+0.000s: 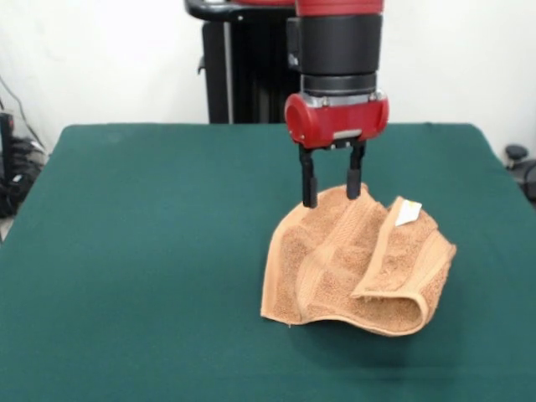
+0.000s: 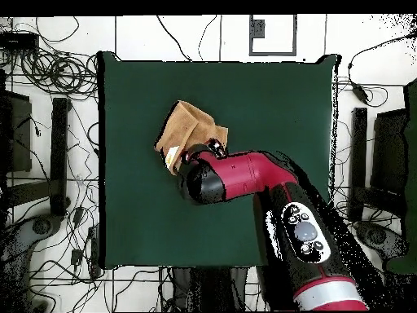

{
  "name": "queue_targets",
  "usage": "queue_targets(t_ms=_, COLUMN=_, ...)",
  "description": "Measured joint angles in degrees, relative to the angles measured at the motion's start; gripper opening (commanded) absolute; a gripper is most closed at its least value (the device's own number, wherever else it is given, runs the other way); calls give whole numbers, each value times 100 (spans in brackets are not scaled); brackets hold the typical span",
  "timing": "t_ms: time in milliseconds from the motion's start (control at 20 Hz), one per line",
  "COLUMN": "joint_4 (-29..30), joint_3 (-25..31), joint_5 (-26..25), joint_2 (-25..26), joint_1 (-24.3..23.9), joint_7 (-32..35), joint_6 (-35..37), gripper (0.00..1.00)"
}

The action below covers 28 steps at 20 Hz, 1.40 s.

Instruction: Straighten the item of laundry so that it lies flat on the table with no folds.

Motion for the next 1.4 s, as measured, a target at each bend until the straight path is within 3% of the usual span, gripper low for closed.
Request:
queue_targets(t_ms=800, joint_4=89, joint_3=139, joint_5=-230, joint_2=492, joint_1=13, joint_7=0, joint_6=94, gripper=100)
queue_targets(t_ms=1400, joint_4=92, joint_3=128, joint_5=-239, joint_2=778, joint_1=146, joint_7=0, joint_6=884, gripper=100)
